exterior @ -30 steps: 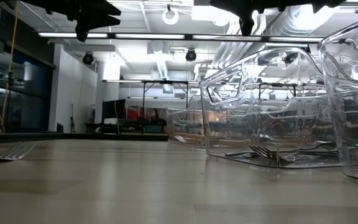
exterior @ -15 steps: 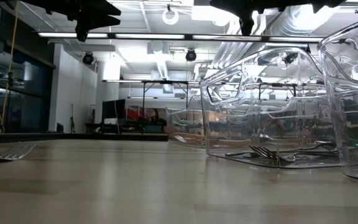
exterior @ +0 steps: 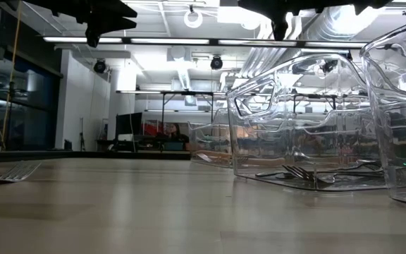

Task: Sort silverware by color (type)
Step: Put the light orange fork into the left transparent bin

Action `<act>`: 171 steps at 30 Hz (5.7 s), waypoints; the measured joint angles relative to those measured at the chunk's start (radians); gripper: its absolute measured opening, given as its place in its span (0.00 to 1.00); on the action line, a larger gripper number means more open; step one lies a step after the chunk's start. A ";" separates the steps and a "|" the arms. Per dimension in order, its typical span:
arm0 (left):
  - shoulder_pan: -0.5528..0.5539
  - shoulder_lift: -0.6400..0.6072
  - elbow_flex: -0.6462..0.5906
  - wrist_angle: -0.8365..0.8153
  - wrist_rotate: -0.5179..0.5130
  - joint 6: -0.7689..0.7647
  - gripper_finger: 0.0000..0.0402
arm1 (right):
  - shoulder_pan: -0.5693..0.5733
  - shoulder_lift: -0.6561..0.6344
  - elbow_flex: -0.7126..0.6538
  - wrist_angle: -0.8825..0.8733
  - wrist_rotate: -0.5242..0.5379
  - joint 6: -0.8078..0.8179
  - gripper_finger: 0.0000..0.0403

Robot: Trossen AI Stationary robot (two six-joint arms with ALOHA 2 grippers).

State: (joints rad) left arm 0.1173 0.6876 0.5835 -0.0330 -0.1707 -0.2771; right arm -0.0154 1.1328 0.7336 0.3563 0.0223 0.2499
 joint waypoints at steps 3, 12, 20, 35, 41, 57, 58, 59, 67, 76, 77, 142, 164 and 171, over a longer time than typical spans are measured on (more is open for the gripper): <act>0.000 0.000 0.000 0.000 0.000 0.000 0.28 | 0.000 0.000 0.000 0.000 0.000 -0.007 0.18; 0.000 0.000 0.000 0.000 0.000 0.000 0.28 | 0.000 0.000 0.000 0.000 0.000 0.019 0.18; 0.000 0.000 0.000 0.000 0.000 0.000 0.28 | 0.000 0.000 0.000 -0.001 0.000 0.019 0.18; 0.000 0.000 0.000 0.000 0.000 0.000 0.28 | 0.000 0.000 0.000 -0.024 0.001 0.019 0.18; 0.000 0.000 0.000 0.000 0.000 0.000 0.28 | 0.000 0.000 0.000 -0.024 0.001 0.019 0.18; 0.000 0.000 0.000 0.001 0.000 -0.006 0.28 | 0.000 0.000 0.000 -0.024 0.001 0.021 0.18; 0.000 0.000 0.000 0.001 0.000 -0.008 0.28 | 0.000 0.000 0.000 -0.024 0.001 0.022 0.18; 0.000 0.000 0.000 0.001 -0.003 -0.010 0.28 | 0.000 0.000 0.000 -0.024 0.001 0.022 0.18; 0.000 0.000 0.000 0.001 -0.006 -0.044 0.38 | 0.000 0.000 0.000 -0.024 0.001 0.022 0.18; -0.001 0.000 0.000 0.012 0.186 -0.203 0.43 | 0.000 0.000 0.001 -0.032 0.001 0.020 0.18; -0.005 0.000 0.000 0.012 0.224 -0.237 0.43 | 0.000 0.000 0.001 -0.038 0.001 0.020 0.18; -0.411 0.517 -0.255 -0.023 0.319 -0.190 0.43 | -0.006 0.000 0.001 -0.174 0.051 0.040 0.18; -0.411 0.649 -0.253 0.105 0.364 -0.190 0.38 | -0.006 0.000 0.001 -0.180 0.060 0.064 0.18; -0.411 0.650 -0.253 0.064 0.362 -0.190 0.20 | -0.006 0.000 0.001 -0.180 0.060 0.064 0.18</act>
State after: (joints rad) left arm -0.2935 1.3380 0.3309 0.0313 0.1914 -0.4674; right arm -0.0219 1.1332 0.7341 0.1761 0.0820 0.3134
